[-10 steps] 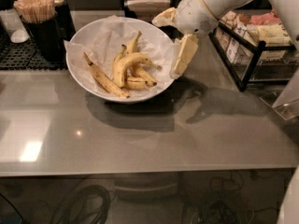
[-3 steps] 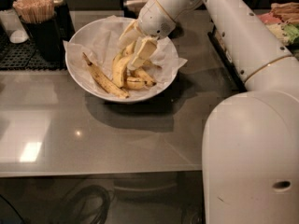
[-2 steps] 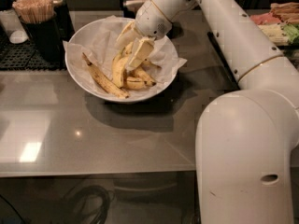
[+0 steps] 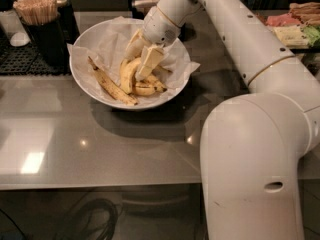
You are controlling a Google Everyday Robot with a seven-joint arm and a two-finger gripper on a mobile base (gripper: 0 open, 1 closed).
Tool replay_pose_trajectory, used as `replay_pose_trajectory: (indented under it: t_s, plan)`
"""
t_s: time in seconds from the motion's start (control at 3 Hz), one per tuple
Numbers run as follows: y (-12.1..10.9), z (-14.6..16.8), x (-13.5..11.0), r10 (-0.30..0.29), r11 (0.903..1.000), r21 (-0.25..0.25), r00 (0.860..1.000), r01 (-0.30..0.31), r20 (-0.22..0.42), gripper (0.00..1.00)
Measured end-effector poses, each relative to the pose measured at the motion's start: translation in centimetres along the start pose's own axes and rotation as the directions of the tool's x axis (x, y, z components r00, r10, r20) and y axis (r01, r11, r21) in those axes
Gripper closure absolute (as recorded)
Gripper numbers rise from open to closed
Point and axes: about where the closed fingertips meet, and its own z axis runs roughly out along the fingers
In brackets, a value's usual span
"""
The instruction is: Pick banana from white bowl
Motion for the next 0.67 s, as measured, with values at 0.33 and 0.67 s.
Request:
replay_pose_trajectory:
  t_s: [0.33,0.67]
  plan:
    - [0.35,1.13,1.19,0.006,0.9997,-0.025,0.999,-0.007,-0.052,0.39]
    - [0.39,0.96,1.15,0.007,0.9997,-0.025,0.998,-0.009,-0.056,0.58]
